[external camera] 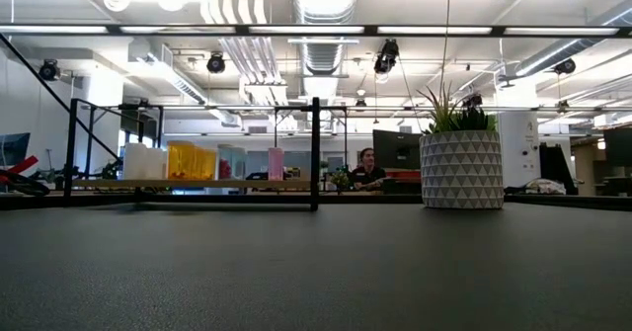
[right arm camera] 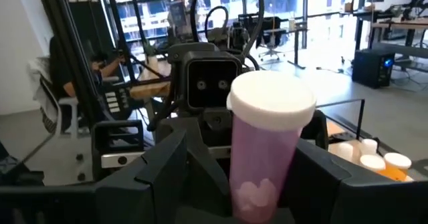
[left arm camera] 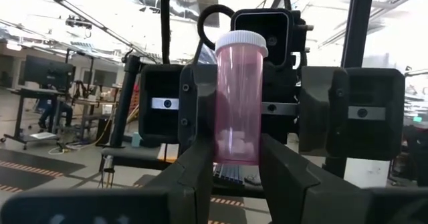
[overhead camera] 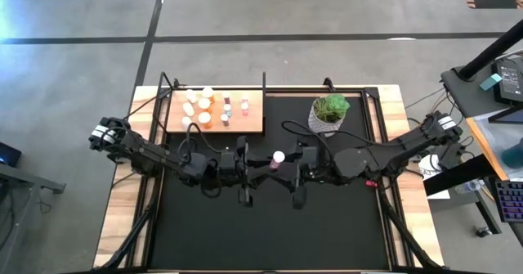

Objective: Pick and place medicine bottles onto shelf by color
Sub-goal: Put the pink pill bottle on the shelf aligned with the other pink pill bottles

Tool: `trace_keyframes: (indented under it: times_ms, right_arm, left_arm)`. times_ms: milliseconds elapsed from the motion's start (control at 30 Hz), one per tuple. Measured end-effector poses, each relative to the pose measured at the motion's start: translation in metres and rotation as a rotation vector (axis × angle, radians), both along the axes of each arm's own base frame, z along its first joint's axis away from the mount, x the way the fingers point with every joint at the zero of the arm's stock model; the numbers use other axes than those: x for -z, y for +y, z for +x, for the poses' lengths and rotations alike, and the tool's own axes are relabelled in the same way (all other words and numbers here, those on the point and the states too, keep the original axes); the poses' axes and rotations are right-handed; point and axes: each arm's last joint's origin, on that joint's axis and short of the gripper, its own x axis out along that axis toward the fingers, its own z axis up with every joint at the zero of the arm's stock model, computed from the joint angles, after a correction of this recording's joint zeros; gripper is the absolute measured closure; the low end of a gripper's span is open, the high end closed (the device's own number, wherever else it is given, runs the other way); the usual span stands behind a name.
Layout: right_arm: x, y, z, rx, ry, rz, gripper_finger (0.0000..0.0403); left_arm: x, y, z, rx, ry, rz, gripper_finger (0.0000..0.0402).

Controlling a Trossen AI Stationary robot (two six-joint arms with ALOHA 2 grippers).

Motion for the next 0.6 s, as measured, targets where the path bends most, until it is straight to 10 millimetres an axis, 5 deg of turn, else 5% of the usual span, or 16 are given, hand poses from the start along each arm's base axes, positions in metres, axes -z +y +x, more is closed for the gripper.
trace_keyframes:
  times_ms: [600]
  right_arm:
    - [-0.006, 0.0056, -0.0049, -0.029, 0.035, -0.006, 0.02]
  left_arm:
    - [-0.0015, -0.0019, -0.0014, 0.03, -0.026, 0.006, 0.0315]
